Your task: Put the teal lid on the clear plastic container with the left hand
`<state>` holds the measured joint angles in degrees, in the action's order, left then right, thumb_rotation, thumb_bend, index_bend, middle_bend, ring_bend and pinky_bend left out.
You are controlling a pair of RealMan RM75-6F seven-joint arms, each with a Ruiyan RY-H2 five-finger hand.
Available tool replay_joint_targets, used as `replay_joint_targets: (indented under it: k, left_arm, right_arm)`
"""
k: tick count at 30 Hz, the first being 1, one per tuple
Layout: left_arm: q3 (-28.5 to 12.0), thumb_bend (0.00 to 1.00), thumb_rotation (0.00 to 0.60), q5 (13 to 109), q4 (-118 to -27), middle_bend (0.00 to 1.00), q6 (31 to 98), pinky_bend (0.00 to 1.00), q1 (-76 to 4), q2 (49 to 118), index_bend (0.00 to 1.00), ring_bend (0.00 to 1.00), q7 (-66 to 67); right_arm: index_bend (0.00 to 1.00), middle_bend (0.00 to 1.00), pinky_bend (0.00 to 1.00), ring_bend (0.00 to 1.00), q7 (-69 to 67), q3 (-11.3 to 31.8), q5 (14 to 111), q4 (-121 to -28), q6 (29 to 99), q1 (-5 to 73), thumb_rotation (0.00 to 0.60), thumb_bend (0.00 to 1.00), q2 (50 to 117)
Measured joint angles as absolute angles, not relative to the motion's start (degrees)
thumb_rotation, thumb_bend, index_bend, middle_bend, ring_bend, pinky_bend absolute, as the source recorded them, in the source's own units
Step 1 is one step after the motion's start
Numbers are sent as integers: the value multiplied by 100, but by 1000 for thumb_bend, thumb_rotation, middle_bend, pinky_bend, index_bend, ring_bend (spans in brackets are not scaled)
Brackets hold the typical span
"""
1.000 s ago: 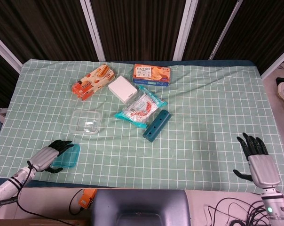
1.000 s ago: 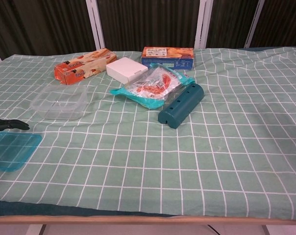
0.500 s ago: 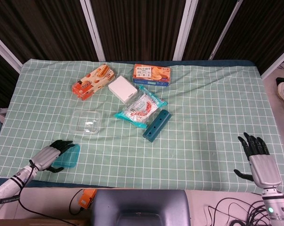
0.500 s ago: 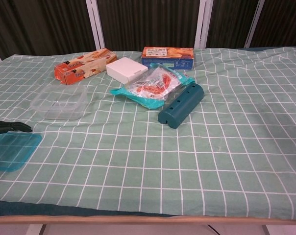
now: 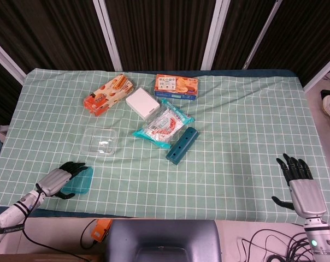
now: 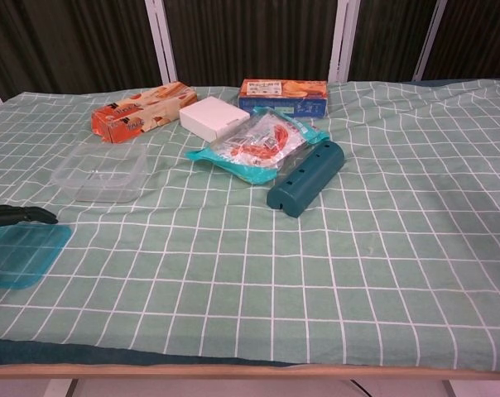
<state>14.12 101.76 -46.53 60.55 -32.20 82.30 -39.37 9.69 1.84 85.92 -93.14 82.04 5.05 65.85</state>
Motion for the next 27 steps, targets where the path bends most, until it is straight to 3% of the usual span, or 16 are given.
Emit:
replay_joint_targets:
  k: [13, 15, 19, 27]
  left_arm:
    - [1489, 226, 600, 10127, -4597, 0, 5878, 20, -3293, 8250, 0, 17, -4003]
    - [1503, 223, 600, 10110, -4590, 28, 5848, 77, -3293, 8254, 0, 80, -4038]
    - [1528, 214, 600, 10089, -4557, 205, 5810, 237, -3294, 8278, 0, 245, -4118]
    - [1581, 220, 600, 10081, -4542, 353, 5757, 410, -3328, 8281, 0, 384, -4244]
  right_arm:
    - [0, 0, 0, 0, 1020, 187, 8568, -9315, 8185, 512, 600, 159, 6603]
    - [0, 0, 0, 0, 1034, 188, 8561, -9316, 8175, 516, 600, 159, 6608]
    - [0, 0, 0, 0, 1036, 190, 8562, -9321, 8169, 523, 600, 159, 6607]
    - [0, 0, 0, 0, 1036, 185, 8567, -9330, 8176, 521, 600, 158, 6603]
